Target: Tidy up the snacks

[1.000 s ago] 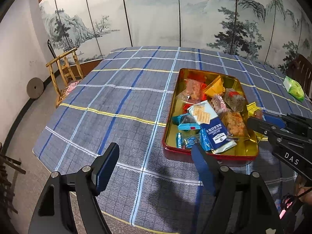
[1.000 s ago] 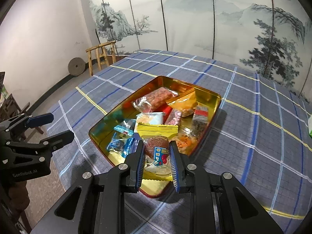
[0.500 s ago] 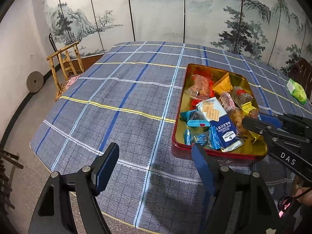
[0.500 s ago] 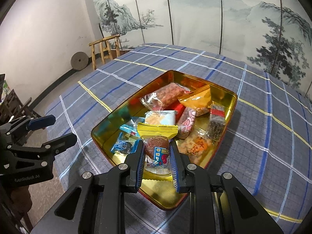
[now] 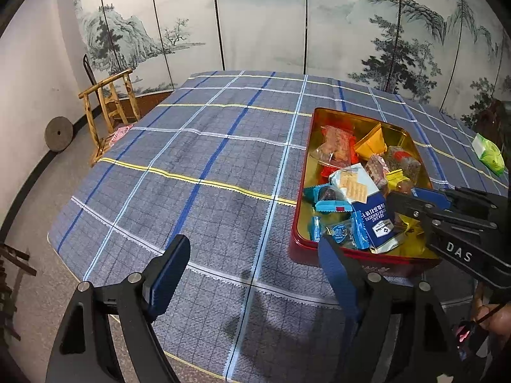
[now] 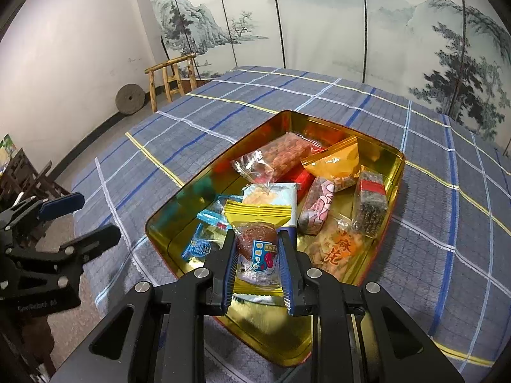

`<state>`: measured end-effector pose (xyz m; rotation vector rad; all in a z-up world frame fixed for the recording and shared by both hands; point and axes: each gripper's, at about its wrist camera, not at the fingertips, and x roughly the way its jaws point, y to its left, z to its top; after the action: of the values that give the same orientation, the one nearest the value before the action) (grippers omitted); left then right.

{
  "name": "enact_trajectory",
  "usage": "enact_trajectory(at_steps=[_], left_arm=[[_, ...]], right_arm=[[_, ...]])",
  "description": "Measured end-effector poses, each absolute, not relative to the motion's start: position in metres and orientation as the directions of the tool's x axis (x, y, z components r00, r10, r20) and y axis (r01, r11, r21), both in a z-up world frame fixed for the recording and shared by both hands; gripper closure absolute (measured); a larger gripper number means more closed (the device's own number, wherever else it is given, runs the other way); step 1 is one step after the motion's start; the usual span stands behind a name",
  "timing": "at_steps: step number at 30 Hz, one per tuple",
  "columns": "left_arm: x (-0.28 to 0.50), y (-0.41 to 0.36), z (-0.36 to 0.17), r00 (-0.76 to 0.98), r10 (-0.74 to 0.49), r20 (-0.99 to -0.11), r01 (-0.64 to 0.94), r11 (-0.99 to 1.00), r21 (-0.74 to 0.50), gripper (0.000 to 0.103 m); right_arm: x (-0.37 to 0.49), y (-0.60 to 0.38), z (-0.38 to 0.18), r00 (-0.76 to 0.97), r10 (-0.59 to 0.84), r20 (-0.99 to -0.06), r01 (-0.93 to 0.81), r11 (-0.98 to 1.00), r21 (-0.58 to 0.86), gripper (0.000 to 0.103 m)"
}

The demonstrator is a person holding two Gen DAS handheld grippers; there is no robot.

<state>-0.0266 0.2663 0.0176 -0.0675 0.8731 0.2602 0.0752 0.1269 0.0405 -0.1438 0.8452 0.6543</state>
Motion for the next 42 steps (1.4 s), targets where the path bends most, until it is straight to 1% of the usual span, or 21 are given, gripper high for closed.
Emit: enact_trajectory(at_steps=[15,23,24,25,26,27,36,38,40,41,42], left_arm=[[-0.028,0.263,0.019,0.676,0.233,-0.699,-0.251,0.965,0.079,0.023],[-0.025,0.261,0.016,0.682,0.237,-0.691,-0.241,0.966,0.094,0.023],[-0.025,0.261,0.016,0.682,0.233,-0.693,-0.240,0.967,0.090,0.023],[-0.025,0.261,0.015,0.682,0.230,-0.695,-0.239,0.967,0.086,0.021],[-0.025,0.262,0.015,0.682,0.230,-0.695,-0.241,0.967,0.084,0.016],[-0.025,0.262,0.015,0.683,0.232,-0.693,-0.245,0.966,0.083,0.015],[-0.028,0.260,0.015,0.698,0.238,-0.675,-0.238,0.967,0.094,0.015],[-0.028,0.260,0.016,0.702,0.238,-0.671,-0.240,0.966,0.092,0.015],[-0.031,0.260,0.018,0.707,0.236,-0.666,-0.243,0.966,0.084,0.015],[-0.032,0.260,0.020,0.712,0.235,-0.662,-0.244,0.966,0.080,0.015],[-0.035,0.260,0.022,0.720,0.236,-0.652,-0.248,0.966,0.075,0.015]], right_arm=[[0.085,0.136,0.030,0.476,0.477,-0.739,-0.580,0.802,0.144,0.077],[0.087,0.138,0.026,0.479,0.474,-0.739,-0.578,0.804,0.142,0.077],[0.087,0.138,0.027,0.480,0.474,-0.738,-0.577,0.804,0.141,0.077],[0.087,0.138,0.027,0.481,0.476,-0.736,-0.577,0.804,0.143,0.077],[0.088,0.138,0.026,0.484,0.476,-0.734,-0.576,0.805,0.143,0.077],[0.088,0.138,0.026,0.486,0.477,-0.733,-0.575,0.806,0.143,0.077],[0.086,0.139,0.031,0.494,0.494,-0.716,-0.575,0.803,0.157,0.076],[0.083,0.139,0.034,0.499,0.504,-0.705,-0.575,0.801,0.165,0.072],[0.078,0.137,0.039,0.515,0.507,-0.691,-0.573,0.804,0.163,0.059],[0.075,0.136,0.042,0.522,0.509,-0.685,-0.572,0.804,0.162,0.055],[0.071,0.134,0.044,0.531,0.511,-0.676,-0.572,0.805,0.159,0.049]])
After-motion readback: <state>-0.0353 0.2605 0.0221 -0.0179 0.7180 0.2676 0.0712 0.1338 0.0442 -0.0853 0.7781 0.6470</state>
